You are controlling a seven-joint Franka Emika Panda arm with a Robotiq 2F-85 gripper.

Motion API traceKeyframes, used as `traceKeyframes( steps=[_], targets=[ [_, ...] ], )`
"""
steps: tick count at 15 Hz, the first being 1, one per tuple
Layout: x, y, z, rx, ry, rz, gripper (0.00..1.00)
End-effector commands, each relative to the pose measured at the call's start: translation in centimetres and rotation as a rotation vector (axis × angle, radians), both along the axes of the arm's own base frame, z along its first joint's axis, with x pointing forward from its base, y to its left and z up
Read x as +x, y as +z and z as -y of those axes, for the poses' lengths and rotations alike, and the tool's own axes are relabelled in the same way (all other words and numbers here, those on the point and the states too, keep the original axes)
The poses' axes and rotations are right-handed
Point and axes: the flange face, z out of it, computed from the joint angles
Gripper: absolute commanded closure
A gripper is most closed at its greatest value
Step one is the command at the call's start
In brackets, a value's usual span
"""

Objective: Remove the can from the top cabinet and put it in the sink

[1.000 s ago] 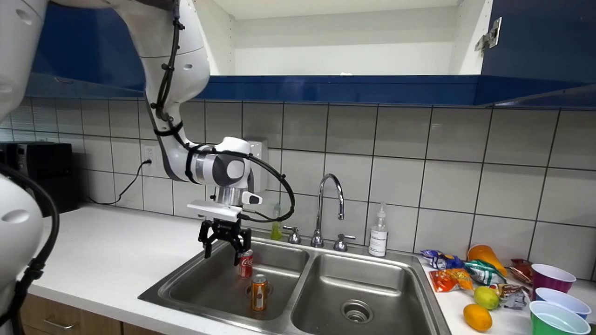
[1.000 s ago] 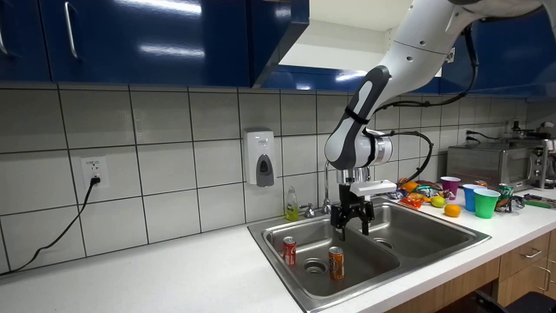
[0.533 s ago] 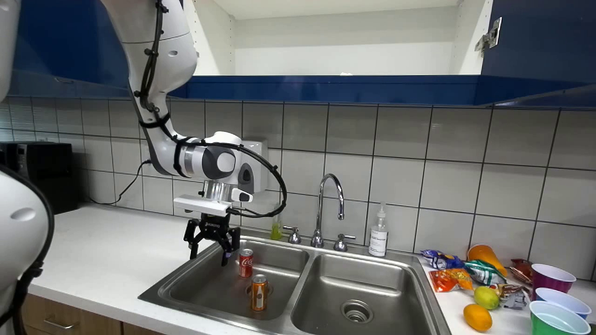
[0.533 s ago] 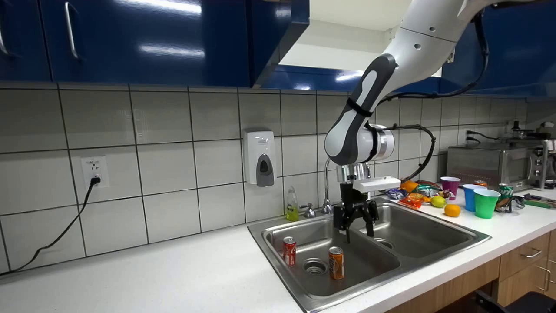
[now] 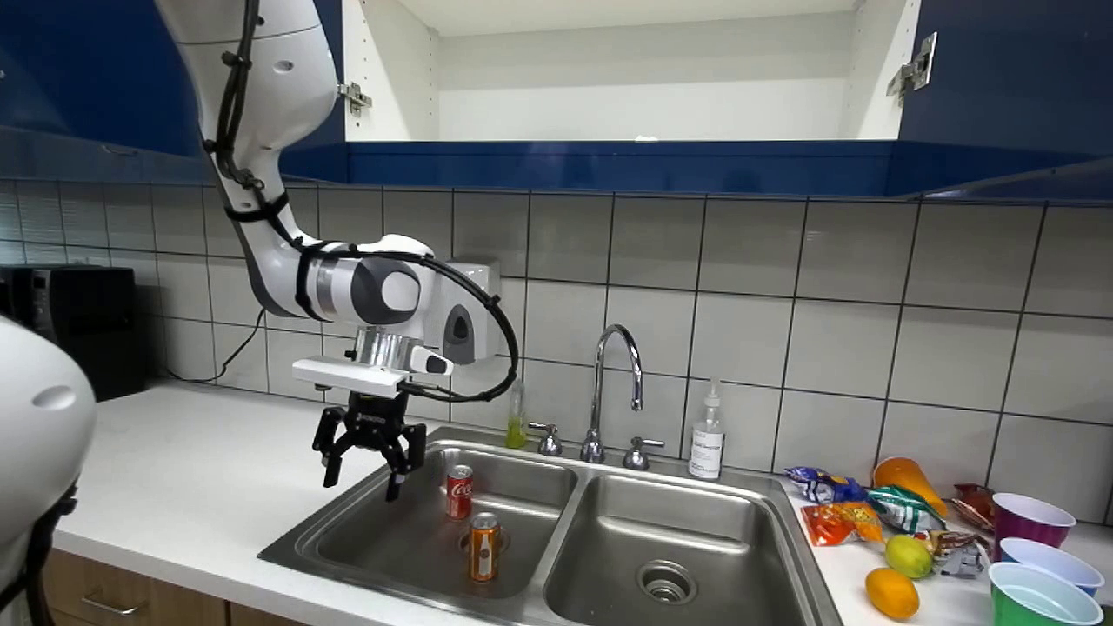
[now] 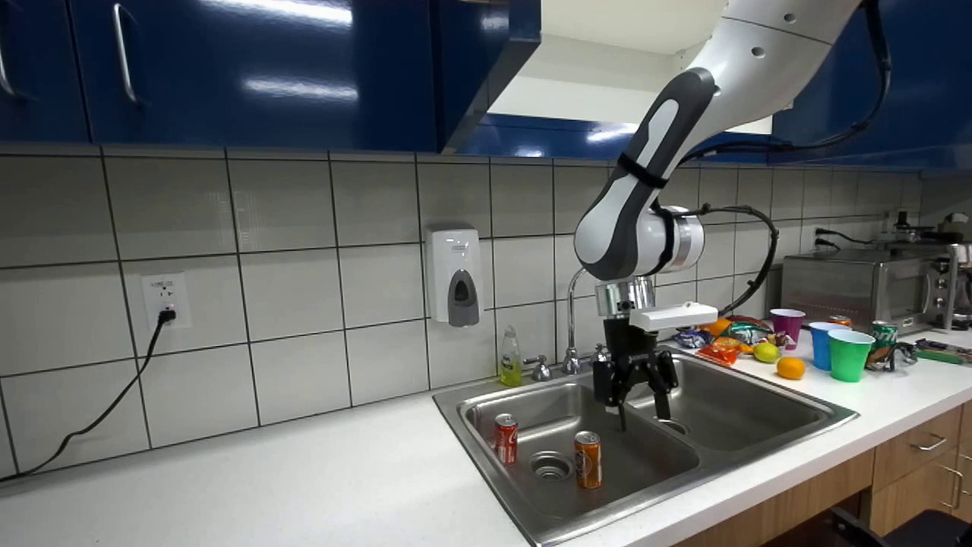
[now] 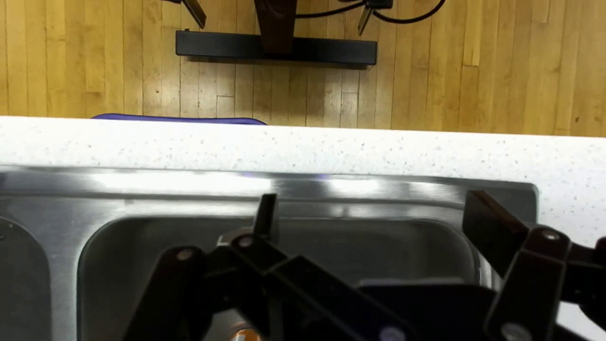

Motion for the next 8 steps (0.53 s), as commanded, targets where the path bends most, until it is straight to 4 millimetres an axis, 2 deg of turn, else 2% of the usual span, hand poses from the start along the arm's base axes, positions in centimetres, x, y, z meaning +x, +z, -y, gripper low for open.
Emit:
traceKeyframes(
  steps=[1, 4, 8],
  targets=[
    [-0.39, 0.33, -0.15, -0.001, 0.004, -0.004, 0.00],
    [-1.21, 1.11, -0.35, -0.003, 0.011, -0.003, 0.00],
    [-1.37, 1.17, -0.34, -0.003, 0.010, -0.004, 0.00]
  ],
)
